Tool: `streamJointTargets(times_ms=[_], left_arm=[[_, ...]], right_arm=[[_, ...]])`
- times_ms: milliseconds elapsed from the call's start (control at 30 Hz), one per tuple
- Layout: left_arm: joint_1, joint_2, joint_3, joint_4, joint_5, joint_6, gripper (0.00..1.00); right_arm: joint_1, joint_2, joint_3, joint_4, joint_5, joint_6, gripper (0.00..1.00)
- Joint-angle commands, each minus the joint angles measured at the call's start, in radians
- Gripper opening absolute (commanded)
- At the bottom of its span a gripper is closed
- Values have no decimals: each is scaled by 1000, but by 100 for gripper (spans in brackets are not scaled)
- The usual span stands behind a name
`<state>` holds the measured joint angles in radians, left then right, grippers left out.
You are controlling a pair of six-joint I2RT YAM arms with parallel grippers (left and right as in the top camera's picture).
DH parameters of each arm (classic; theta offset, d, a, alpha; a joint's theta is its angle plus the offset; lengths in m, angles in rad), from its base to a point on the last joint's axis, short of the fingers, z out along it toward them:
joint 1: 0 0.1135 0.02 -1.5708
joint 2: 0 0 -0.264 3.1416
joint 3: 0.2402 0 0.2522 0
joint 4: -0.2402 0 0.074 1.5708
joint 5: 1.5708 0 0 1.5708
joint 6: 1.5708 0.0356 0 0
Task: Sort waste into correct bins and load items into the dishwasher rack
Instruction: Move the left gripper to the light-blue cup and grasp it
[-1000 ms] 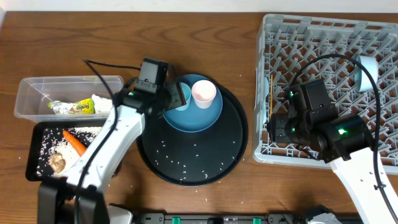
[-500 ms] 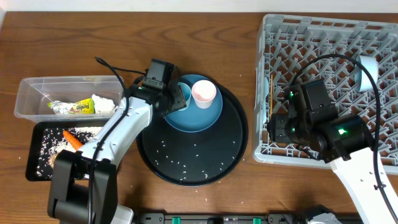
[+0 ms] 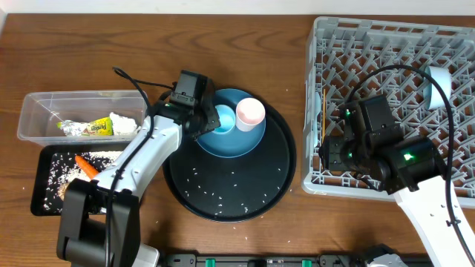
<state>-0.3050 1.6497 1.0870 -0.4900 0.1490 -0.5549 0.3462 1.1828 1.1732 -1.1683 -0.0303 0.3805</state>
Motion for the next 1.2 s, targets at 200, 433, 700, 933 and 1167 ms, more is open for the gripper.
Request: streamJointTargets(times_ms=[200, 433, 700, 933, 1167], left_arm=[[2, 8, -6, -5, -57, 1, 6], [18, -7, -1, -16, -56, 0, 6], [26, -170, 8, -46, -56, 26, 6], [43, -351, 8, -164, -34, 20, 6], [116, -456, 8, -275, 426, 244, 6]], right_arm=[[8, 2, 4, -3, -3, -16, 54], [8, 2, 4, -3, -3, -16, 53], [8, 2, 4, -3, -4, -15, 52], [8, 2, 4, -3, -18, -29, 37], [-3, 2, 4, 70, -512, -333, 50]])
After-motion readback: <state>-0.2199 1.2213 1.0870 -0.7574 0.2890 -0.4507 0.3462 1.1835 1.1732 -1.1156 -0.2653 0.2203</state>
